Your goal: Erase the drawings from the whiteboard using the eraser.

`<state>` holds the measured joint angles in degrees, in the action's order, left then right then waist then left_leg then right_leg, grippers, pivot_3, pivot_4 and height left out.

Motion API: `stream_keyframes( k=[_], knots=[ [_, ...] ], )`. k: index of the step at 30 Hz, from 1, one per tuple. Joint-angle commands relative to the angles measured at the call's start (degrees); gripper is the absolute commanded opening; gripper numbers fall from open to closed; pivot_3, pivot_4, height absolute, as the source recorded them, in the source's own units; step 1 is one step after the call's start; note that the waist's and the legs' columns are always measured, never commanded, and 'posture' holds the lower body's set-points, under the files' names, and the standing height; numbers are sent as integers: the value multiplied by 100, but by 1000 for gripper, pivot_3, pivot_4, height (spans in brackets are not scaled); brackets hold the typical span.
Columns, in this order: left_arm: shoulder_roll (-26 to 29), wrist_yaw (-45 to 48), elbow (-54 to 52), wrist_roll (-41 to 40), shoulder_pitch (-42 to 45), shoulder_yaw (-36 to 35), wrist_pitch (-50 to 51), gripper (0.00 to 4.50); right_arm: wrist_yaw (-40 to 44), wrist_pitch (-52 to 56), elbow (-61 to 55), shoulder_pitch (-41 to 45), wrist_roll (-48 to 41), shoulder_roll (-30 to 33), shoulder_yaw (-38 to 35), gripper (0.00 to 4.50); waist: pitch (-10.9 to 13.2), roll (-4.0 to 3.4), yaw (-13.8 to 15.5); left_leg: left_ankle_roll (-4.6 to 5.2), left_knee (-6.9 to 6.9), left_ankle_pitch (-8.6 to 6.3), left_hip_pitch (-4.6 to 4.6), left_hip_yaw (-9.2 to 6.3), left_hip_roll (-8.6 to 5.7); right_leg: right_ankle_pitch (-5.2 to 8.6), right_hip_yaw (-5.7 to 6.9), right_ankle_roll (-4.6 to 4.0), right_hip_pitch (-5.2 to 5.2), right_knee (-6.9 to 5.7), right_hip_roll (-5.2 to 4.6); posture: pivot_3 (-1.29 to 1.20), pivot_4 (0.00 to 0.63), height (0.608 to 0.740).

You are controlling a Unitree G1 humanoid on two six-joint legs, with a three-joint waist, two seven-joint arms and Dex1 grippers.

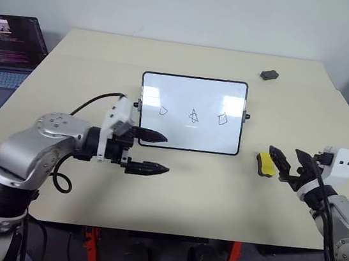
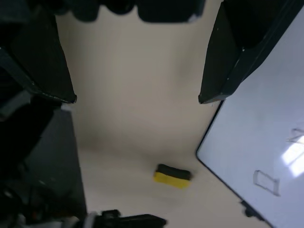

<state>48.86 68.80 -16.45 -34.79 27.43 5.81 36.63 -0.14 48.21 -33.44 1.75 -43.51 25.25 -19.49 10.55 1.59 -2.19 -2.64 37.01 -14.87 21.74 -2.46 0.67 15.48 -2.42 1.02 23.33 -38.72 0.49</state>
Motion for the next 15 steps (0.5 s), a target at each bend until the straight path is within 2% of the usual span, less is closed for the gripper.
stream_keyframes(
  k=[1, 7, 15],
  knots=[
    [-279, 230, 268, 443, 413, 349, -578, 4500, -410, 215, -164, 265, 395, -9, 279, 4438, 0, 0, 19, 0, 1, 0, 0, 3, -1, 0, -1, 0, 0, 0, 0, 0, 150, 740],
    [-455, 451, 266, 831, 474, 650, -967, 4500, -488, 254, 278, 644, 856, -211, 635, 4438, 0, 0, 14, 2, -3, -1, 15, 14, 1, 0, -11, 0, 18, 9, 6, 0, 150, 740],
    [-425, 512, 247, 862, 237, 533, -1045, 4500, -333, 25, 819, 774, 1457, -398, 922, 4438, 0, 0, 31, 3, 0, -1, 23, 12, 5, 1, -10, 0, 25, 8, 7, 0, 150, 740]
  ],
)
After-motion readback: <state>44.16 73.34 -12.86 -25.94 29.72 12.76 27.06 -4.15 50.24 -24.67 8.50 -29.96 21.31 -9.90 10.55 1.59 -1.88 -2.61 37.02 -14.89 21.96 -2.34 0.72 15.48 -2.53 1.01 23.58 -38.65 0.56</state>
